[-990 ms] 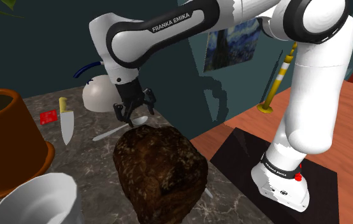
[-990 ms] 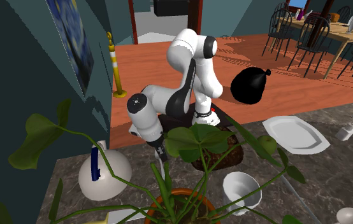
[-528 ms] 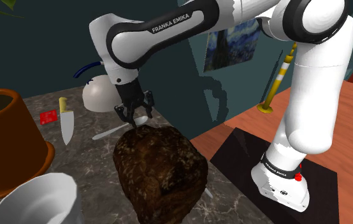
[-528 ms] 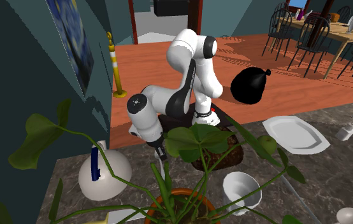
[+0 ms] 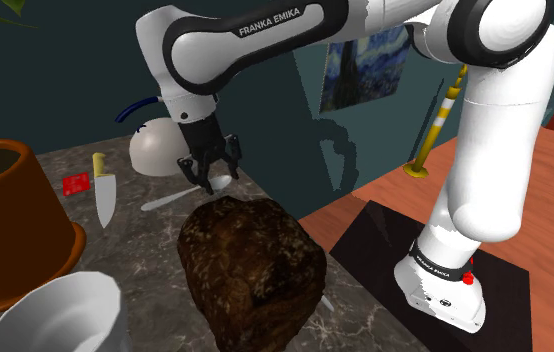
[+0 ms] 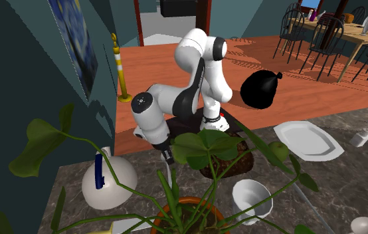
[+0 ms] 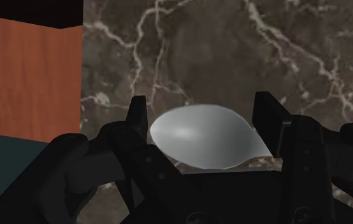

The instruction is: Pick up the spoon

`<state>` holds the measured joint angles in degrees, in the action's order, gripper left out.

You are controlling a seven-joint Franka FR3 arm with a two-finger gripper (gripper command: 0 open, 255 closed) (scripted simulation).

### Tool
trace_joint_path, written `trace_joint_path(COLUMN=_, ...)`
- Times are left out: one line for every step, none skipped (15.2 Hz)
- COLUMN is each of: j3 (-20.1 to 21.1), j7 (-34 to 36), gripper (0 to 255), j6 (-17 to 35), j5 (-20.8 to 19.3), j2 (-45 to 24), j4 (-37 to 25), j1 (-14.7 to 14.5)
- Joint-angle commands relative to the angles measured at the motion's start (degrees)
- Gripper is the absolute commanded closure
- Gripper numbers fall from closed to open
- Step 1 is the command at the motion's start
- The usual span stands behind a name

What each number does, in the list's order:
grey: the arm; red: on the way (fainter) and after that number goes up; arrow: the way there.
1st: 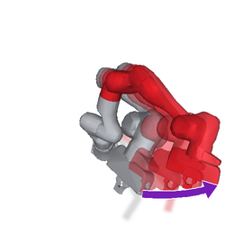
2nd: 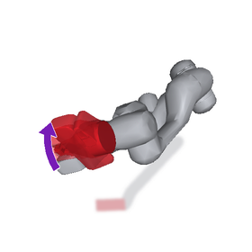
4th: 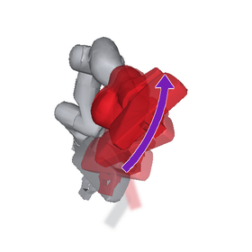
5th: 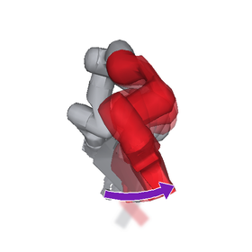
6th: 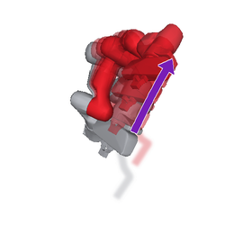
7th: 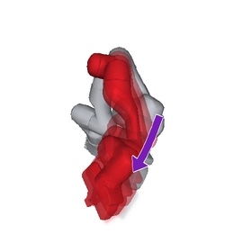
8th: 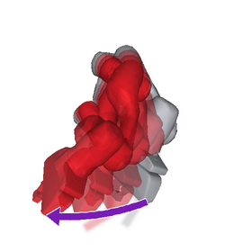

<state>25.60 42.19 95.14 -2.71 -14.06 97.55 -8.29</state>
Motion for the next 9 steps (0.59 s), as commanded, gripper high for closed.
trace_joint_path(j3=0.0, j7=-0.1, gripper=255, j6=-1.4, j5=0.1, j2=0.3, j4=-1.1, j1=0.0)
trace_joint_path(j3=0.1, j7=-0.1, gripper=255, j6=-2.1, j5=0.2, j2=0.4, j4=-1.7, j1=0.0)
trace_joint_path(j3=0.1, j7=-0.1, gripper=255, j6=-2.9, j5=0.2, j2=0.5, j4=-2.4, j1=0.0)
trace_joint_path(j3=0.1, j7=-0.1, gripper=255, j6=-3.6, j5=0.3, j2=0.6, j4=-3.0, j1=0.0)
trace_joint_path(j3=0.1, j7=-0.1, gripper=255, j6=-4.4, j5=0.3, j2=0.7, j4=-3.7, j1=0.0)
trace_joint_path(j3=0.2, j7=-0.1, gripper=255, j6=-5.1, j5=0.4, j2=0.8, j4=-4.4, j1=0.0)
trace_joint_path(j3=0.2, j7=-0.1, gripper=255, j6=-5.9, j5=0.4, j2=0.8, j4=-5.1, j1=-0.1)
trace_joint_path(j3=0.2, j7=-0.1, gripper=255, j6=-6.6, j5=0.4, j2=0.9, j4=-5.8, j1=-0.1)
trace_joint_path(j3=0.2, j7=0.0, gripper=255, j6=-7.4, j5=0.4, j2=0.9, j4=-6.5, j1=-0.1)
